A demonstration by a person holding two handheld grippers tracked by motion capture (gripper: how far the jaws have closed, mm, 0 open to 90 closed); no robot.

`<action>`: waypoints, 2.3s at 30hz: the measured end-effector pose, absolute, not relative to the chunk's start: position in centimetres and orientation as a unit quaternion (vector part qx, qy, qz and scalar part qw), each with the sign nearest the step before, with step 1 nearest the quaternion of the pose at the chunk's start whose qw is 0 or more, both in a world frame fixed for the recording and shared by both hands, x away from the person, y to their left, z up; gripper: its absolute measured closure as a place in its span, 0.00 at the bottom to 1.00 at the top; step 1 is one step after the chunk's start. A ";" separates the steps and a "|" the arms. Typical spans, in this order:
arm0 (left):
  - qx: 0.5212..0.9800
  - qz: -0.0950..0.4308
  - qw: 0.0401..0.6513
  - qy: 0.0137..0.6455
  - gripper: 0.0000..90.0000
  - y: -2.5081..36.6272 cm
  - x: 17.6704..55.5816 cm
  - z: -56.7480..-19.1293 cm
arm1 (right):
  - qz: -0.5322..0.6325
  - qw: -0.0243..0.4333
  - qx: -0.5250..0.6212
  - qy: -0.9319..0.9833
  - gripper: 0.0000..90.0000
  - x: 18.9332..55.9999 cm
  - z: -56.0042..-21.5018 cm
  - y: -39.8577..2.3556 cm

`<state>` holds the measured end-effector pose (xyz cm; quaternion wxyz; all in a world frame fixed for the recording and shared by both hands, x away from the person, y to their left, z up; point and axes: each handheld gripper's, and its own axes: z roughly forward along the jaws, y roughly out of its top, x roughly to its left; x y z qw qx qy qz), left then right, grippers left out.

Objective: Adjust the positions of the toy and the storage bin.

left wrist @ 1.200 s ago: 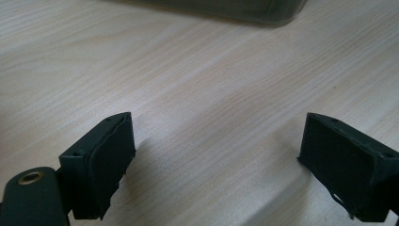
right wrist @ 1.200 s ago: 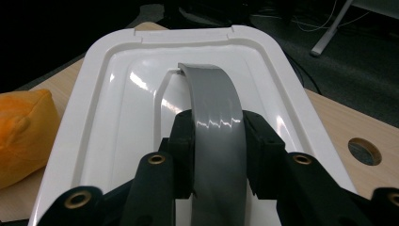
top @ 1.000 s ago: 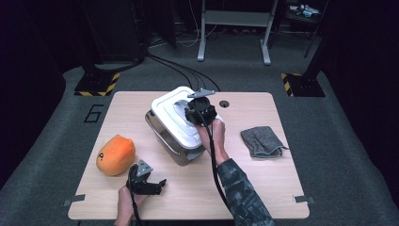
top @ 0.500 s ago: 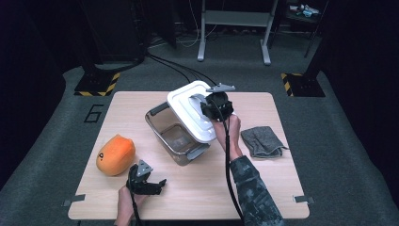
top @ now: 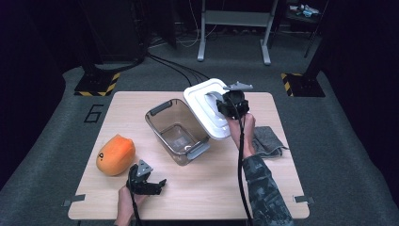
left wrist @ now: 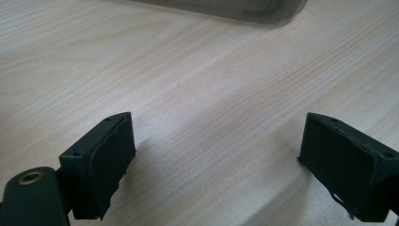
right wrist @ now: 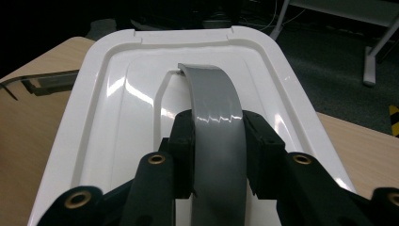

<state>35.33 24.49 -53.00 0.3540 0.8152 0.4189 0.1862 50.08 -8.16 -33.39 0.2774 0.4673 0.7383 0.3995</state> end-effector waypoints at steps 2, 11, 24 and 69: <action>0.816 0.188 0.353 0.418 0.12 24.5 35.3 -53.0 | 0.396 0.280 0.471 0.737 0.75 50.2 -33.6 -8.7; 0.814 0.188 0.355 0.420 0.12 24.5 35.3 -53.0 | 0.388 0.282 0.490 0.728 0.75 51.0 -34.8 -10.6; 0.815 0.188 0.354 0.419 0.12 24.5 35.3 -53.0 | 0.368 0.287 0.508 0.724 0.74 51.9 -37.1 -12.1; 0.814 0.190 0.354 0.419 0.12 24.5 35.3 -53.0 | 0.365 0.242 0.522 0.732 0.74 53.8 -44.3 -9.9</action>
